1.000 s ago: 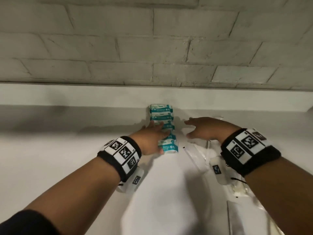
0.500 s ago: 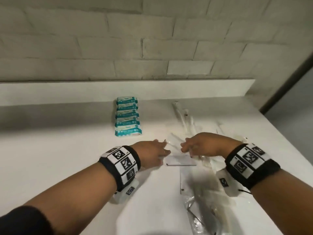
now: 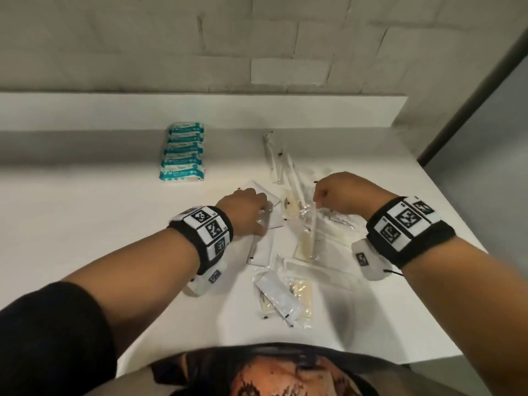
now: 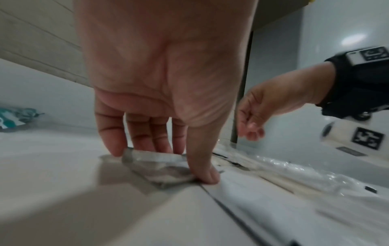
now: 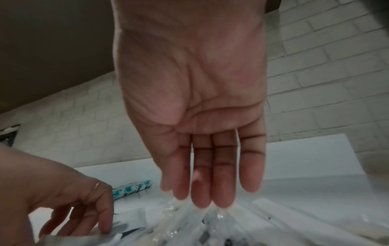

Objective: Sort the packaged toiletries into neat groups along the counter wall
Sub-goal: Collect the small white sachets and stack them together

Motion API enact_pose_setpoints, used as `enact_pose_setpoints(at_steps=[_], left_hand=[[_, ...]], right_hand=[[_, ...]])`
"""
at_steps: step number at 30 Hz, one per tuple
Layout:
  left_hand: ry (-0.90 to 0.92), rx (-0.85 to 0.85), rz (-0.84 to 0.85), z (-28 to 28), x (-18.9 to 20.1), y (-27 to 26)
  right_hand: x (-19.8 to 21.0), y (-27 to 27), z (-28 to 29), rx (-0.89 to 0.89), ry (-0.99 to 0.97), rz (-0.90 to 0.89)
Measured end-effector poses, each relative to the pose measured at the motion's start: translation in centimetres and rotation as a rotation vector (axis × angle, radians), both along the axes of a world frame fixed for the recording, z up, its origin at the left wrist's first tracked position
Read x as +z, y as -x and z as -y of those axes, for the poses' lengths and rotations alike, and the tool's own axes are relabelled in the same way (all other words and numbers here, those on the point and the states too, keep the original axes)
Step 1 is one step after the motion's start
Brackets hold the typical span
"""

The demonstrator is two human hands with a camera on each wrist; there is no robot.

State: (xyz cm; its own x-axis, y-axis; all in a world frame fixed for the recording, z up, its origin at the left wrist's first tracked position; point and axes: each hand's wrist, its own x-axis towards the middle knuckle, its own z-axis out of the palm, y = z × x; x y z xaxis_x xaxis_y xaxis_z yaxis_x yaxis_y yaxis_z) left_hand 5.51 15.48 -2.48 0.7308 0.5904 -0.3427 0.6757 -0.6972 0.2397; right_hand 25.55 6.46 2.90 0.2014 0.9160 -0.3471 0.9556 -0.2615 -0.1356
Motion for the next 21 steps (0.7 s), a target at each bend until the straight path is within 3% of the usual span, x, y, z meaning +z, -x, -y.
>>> enact_pose_setpoints(at_steps=[4,9,11,14,18,21], left_hand=[[0.036,0.098,-0.033,-0.5,0.6,-0.9],[-0.065,0.099,0.106,-2.9,2.8,-2.1],[-0.042,0.109,0.053,-3.6,2.7,-2.8],[-0.012,0.086,-0.149,-3.7,1.7,-3.3],[-0.141,0.132,-0.067,-3.5,0.8,-2.8],[-0.176,0.166,-0.121,-3.2,1.0,-2.4]], right_hand=[[0.0,-2.3,2.5,0.032,0.149,0.074],[0.0,-5.9,4.2,-0.087,0.093,0.025],[-0.3,-5.6,4.6,-0.068,0.093,-0.016],[-1.1,-2.6,4.9,0.074,0.072,-0.103],[-1.6,3.1,3.8,0.284,0.024,-0.11],[-1.1,6.8,4.1,0.388,0.091,-0.13]])
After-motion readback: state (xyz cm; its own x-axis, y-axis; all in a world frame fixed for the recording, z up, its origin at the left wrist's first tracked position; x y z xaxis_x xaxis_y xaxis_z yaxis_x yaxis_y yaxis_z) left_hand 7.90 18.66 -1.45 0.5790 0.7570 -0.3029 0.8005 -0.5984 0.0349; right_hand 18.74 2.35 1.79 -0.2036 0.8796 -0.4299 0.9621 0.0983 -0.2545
